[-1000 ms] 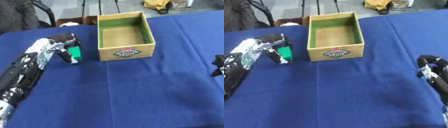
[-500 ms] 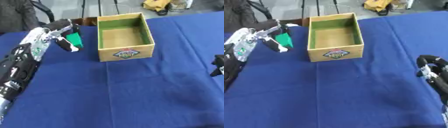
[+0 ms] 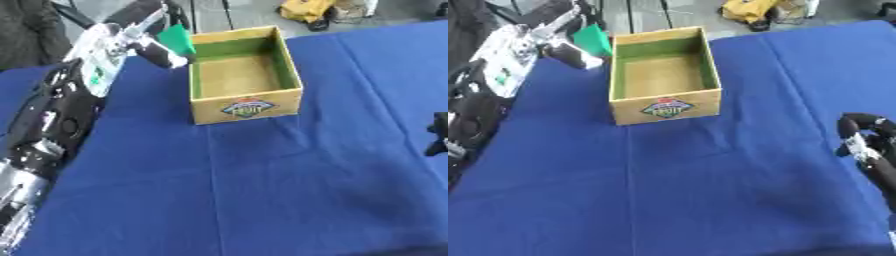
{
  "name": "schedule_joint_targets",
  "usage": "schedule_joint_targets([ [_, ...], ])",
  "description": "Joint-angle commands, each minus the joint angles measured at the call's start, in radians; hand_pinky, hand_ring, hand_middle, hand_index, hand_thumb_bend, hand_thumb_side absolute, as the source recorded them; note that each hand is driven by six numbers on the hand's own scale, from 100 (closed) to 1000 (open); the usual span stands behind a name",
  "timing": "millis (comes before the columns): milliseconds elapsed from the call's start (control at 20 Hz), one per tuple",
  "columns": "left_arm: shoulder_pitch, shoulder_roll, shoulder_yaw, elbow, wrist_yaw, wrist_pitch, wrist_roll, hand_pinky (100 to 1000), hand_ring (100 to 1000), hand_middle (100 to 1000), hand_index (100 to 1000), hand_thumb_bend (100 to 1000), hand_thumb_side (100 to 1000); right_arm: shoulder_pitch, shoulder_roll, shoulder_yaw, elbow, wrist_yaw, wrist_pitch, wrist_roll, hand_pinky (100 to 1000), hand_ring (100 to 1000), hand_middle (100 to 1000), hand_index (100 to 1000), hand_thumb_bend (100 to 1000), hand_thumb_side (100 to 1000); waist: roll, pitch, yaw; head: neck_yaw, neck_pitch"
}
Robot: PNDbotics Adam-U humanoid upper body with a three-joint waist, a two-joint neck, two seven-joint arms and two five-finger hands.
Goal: Pick up objects on the table and place them in the box.
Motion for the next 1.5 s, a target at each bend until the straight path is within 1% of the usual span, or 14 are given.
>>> schedule_joint_targets([
  [50, -0.033, -0.023, 0.004, 0.023, -0.046, -0.007, 0.04, 366, 342, 287, 396, 100, 100, -0.018, -0.023, 0.002, -0.01, -0.004, -0.002, 0.008, 481, 431, 575, 749, 377, 607, -0.002, -0.01, -0.011, 0.014, -0.011],
  [400, -0.025, -0.064, -0.004, 0.078, -0.139, -0.04, 0.04, 436, 406, 357, 482, 110, 100, -0.022, -0.02, 0.002, -0.011, -0.003, -0.002, 0.011, 481, 430, 574, 749, 377, 605, 0.004, 0.001, -0.035, 0.017, -0.014],
  [500, -0.022, -0.067, -0.005, 0.087, -0.157, -0.05, 0.034, 494, 463, 425, 558, 289, 105, -0.022, -0.02, 0.002, -0.011, -0.003, -0.002, 0.011, 481, 430, 574, 749, 376, 605, 0.005, 0.001, -0.034, 0.015, -0.013],
  [550, -0.021, -0.067, -0.005, 0.089, -0.164, -0.059, 0.029, 514, 479, 447, 586, 373, 163, -0.022, -0.02, 0.002, -0.011, -0.003, -0.002, 0.012, 481, 430, 574, 749, 375, 605, 0.005, 0.001, -0.032, 0.014, -0.012],
  [600, -0.02, -0.067, -0.005, 0.09, -0.168, -0.067, 0.024, 524, 487, 456, 599, 397, 179, -0.021, -0.019, 0.001, -0.01, -0.003, -0.001, 0.012, 481, 430, 574, 749, 375, 605, 0.005, 0.001, -0.031, 0.013, -0.012],
  [650, -0.018, -0.067, -0.005, 0.091, -0.171, -0.076, 0.019, 551, 509, 485, 641, 558, 322, -0.021, -0.019, 0.001, -0.01, -0.003, -0.001, 0.012, 481, 431, 574, 750, 375, 605, 0.005, 0.001, -0.03, 0.013, -0.012],
  [700, -0.017, -0.067, -0.006, 0.092, -0.172, -0.086, 0.014, 558, 514, 492, 652, 614, 374, -0.021, -0.019, 0.001, -0.01, -0.003, -0.001, 0.012, 481, 431, 574, 750, 374, 605, 0.005, 0.0, -0.029, 0.013, -0.012],
  [750, -0.016, -0.067, -0.005, 0.093, -0.171, -0.096, 0.007, 575, 532, 515, 674, 731, 503, -0.021, -0.019, 0.001, -0.01, -0.003, -0.001, 0.012, 481, 431, 574, 750, 374, 605, 0.005, 0.0, -0.028, 0.013, -0.012],
  [850, -0.014, -0.066, -0.003, 0.094, -0.162, -0.115, -0.008, 606, 573, 568, 715, 878, 671, -0.021, -0.018, 0.0, -0.01, -0.003, -0.001, 0.012, 481, 431, 574, 749, 373, 605, 0.005, -0.001, -0.027, 0.012, -0.012],
  [950, -0.012, -0.063, -0.001, 0.094, -0.15, -0.128, -0.026, 639, 621, 628, 750, 926, 750, -0.02, -0.018, -0.001, -0.01, -0.003, -0.001, 0.012, 481, 431, 574, 749, 373, 606, 0.004, -0.002, -0.027, 0.011, -0.012],
  [1100, -0.009, -0.059, 0.005, 0.089, -0.131, -0.131, -0.041, 642, 625, 636, 754, 937, 772, -0.019, -0.018, -0.002, -0.009, -0.004, -0.002, 0.012, 482, 431, 574, 749, 372, 606, 0.003, -0.004, -0.025, 0.009, -0.012],
  [1250, -0.001, -0.053, 0.011, 0.063, -0.101, -0.126, -0.021, 625, 592, 591, 732, 883, 781, -0.017, -0.016, -0.004, -0.009, -0.005, -0.002, 0.011, 482, 431, 574, 749, 371, 607, 0.0, -0.007, -0.018, 0.006, -0.012],
  [1350, 0.008, -0.046, 0.025, 0.027, -0.072, -0.121, 0.004, 608, 569, 560, 701, 777, 746, -0.015, -0.015, -0.006, -0.009, -0.006, -0.002, 0.009, 482, 431, 574, 749, 370, 607, -0.004, -0.01, -0.007, 0.001, -0.01],
  [1500, 0.041, -0.024, 0.064, -0.052, -0.022, -0.121, 0.054, 601, 557, 545, 695, 689, 724, -0.008, -0.012, -0.014, -0.009, -0.006, -0.002, 0.002, 482, 432, 573, 748, 368, 607, -0.012, -0.014, 0.016, -0.015, -0.007],
])
